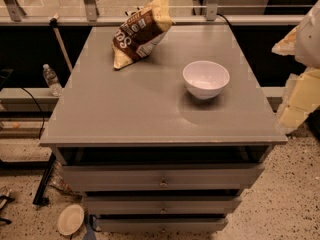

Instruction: Move white bowl near brown chip bag

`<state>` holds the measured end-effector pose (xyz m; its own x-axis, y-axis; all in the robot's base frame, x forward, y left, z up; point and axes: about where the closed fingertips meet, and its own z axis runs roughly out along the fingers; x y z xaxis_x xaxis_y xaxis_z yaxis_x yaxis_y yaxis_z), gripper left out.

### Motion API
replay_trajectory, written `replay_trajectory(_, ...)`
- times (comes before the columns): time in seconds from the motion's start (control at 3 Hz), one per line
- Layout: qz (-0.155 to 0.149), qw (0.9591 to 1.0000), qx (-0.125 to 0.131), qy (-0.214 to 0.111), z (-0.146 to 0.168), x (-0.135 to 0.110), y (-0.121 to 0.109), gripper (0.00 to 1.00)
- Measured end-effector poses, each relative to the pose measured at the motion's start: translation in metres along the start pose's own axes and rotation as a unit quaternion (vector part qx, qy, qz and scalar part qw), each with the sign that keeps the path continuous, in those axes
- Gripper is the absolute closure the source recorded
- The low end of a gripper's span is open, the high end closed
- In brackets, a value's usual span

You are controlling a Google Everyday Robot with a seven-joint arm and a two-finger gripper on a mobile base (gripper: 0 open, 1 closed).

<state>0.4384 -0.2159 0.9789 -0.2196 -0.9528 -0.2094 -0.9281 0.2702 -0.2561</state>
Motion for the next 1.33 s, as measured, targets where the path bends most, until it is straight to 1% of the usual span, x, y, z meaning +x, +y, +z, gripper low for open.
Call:
replay_trajectory(0.33,0.0,1.0,0.0,0.0,0.0,0.0,0.0,0.0)
replay_trajectory(0.67,0.0,0.9999,0.002,-0.01,0.003,-0.003,0.0,0.0)
replay_trajectory(1.0,-0.023,0.9989,-0.003,-0.042,0.035,-0.023,-0.011,0.0)
replay_trajectory(1.33,-0.052,0.996,0.0,-0.072,0.07,-0.047,-0.031,0.0)
